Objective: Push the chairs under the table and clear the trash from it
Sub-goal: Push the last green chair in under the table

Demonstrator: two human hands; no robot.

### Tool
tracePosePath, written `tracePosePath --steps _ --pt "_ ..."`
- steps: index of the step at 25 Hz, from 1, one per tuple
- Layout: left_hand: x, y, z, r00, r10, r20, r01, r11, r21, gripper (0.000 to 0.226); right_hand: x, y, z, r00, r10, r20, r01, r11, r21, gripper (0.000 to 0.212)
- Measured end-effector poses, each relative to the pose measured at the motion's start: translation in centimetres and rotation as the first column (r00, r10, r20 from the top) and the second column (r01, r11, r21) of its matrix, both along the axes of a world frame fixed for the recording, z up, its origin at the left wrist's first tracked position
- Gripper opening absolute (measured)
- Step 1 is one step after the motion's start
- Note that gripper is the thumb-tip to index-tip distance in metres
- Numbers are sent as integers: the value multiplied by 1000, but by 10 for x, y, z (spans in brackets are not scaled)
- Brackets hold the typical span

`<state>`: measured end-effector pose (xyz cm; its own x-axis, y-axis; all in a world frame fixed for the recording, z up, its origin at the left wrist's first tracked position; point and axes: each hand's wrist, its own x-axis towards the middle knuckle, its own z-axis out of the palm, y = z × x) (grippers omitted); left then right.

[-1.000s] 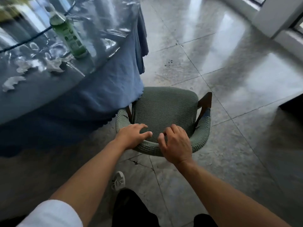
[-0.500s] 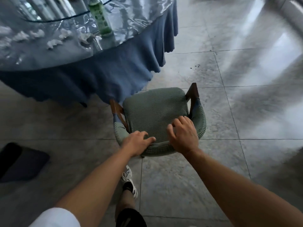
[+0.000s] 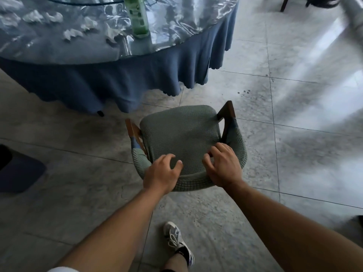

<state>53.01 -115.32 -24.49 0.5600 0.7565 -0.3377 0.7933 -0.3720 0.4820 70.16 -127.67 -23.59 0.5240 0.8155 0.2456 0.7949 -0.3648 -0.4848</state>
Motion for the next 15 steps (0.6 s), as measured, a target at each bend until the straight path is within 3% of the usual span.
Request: tracePosePath --steps 12,15 --pt "94 72 -1 990 123 63 -123 992 4 59 102 88 2 992 127 23 -125 989 -85 34" --pt "123 95 -3 988 141 64 -142 990 8 50 134 117 2 989 145 20 -142 984 -111 33"
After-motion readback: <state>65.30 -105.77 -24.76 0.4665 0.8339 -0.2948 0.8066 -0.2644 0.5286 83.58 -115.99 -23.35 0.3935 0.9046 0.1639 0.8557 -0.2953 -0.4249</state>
